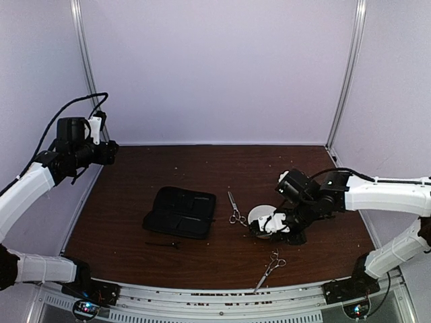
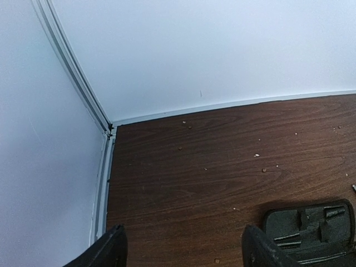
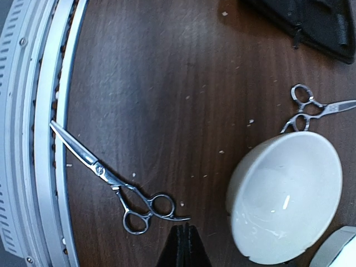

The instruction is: Sort the hair-cutting tools

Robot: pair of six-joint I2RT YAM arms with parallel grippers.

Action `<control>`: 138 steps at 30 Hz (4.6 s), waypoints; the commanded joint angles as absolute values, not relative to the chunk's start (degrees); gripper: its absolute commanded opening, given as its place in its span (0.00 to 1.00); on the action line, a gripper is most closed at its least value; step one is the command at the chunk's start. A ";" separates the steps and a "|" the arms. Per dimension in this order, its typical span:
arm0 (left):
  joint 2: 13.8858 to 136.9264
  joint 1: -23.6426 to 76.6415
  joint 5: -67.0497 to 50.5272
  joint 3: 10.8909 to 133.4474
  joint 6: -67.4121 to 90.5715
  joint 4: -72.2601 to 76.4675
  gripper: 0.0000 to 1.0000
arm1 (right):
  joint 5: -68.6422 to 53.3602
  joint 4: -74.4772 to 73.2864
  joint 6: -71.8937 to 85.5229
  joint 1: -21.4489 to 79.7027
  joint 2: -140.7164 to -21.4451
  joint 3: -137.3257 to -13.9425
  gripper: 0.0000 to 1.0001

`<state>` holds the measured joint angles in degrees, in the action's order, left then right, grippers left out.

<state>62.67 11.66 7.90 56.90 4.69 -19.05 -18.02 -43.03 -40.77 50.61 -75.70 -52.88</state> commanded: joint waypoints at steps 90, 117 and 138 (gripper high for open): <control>91.48 53.96 4.51 52.44 5.01 -34.31 0.52 | -26.97 -40.25 -41.13 39.52 -85.76 -65.04 0.33; 89.05 57.04 0.41 48.58 12.60 -35.41 0.07 | -25.42 -37.11 -37.38 40.66 -86.90 -65.32 0.31; 65.84 43.84 22.62 54.28 28.04 -43.09 0.00 | -15.24 -37.14 -30.87 60.26 -109.39 -88.31 0.38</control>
